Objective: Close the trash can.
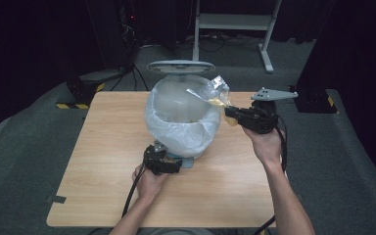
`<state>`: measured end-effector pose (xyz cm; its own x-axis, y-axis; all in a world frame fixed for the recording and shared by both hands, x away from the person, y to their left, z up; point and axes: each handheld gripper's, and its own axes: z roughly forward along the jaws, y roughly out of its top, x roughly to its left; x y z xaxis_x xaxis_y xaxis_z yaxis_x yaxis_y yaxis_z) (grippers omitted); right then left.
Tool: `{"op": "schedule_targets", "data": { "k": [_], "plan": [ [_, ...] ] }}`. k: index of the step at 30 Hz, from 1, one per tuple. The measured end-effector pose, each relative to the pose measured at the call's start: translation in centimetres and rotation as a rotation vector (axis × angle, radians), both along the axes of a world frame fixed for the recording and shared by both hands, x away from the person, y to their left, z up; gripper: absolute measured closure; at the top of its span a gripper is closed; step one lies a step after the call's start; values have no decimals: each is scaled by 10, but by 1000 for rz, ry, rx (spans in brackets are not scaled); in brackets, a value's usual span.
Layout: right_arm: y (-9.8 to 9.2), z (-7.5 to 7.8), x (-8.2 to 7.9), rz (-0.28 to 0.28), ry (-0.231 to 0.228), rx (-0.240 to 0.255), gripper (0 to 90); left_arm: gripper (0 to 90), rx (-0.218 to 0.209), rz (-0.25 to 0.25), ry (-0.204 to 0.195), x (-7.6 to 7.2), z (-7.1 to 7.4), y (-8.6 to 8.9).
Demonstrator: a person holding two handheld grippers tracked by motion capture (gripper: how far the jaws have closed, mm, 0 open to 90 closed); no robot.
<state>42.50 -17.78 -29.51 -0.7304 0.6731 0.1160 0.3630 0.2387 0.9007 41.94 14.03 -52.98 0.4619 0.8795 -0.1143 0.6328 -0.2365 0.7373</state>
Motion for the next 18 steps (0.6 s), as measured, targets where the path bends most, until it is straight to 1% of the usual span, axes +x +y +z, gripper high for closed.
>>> {"op": "schedule_targets", "data": {
  "k": [18],
  "plan": [
    [14,6,11,24,25,11,872,5,-7,1,3,0,0,0]
  ]
}}
